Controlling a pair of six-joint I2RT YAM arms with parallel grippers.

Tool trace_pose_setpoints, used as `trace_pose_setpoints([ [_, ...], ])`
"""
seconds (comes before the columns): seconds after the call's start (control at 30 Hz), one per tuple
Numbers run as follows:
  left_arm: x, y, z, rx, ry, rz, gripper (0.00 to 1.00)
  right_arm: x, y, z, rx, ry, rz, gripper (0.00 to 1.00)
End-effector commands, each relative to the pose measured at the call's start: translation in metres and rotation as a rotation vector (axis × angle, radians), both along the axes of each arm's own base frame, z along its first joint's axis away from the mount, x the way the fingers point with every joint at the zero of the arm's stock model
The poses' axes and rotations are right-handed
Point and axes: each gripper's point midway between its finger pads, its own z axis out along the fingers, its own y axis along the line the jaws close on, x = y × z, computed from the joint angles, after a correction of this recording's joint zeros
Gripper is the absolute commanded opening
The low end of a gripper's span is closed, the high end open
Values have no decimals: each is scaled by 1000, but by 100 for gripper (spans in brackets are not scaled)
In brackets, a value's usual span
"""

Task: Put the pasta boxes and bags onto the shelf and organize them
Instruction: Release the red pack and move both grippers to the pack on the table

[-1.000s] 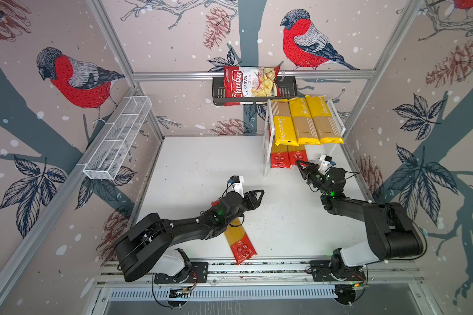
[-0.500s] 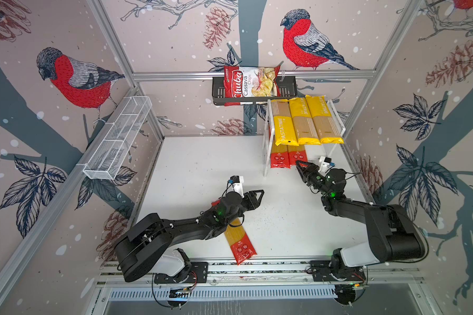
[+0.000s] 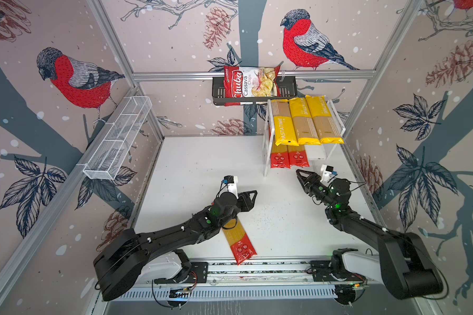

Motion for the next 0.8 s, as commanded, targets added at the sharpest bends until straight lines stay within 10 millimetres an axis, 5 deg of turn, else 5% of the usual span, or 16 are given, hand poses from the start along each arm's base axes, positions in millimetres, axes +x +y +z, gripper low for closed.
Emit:
trace_pose_setpoints([
  [0.0, -5, 38, -23, 178, 25, 87, 55, -18, 9, -17, -89, 38, 22, 51],
  [0.27, -24, 101, -43, 240, 61, 243, 57, -68, 62, -41, -332, 60, 171, 49],
  [0.77, -52, 113, -109, 246, 292, 265, 58, -123, 184, -89, -704, 33, 605, 40],
])
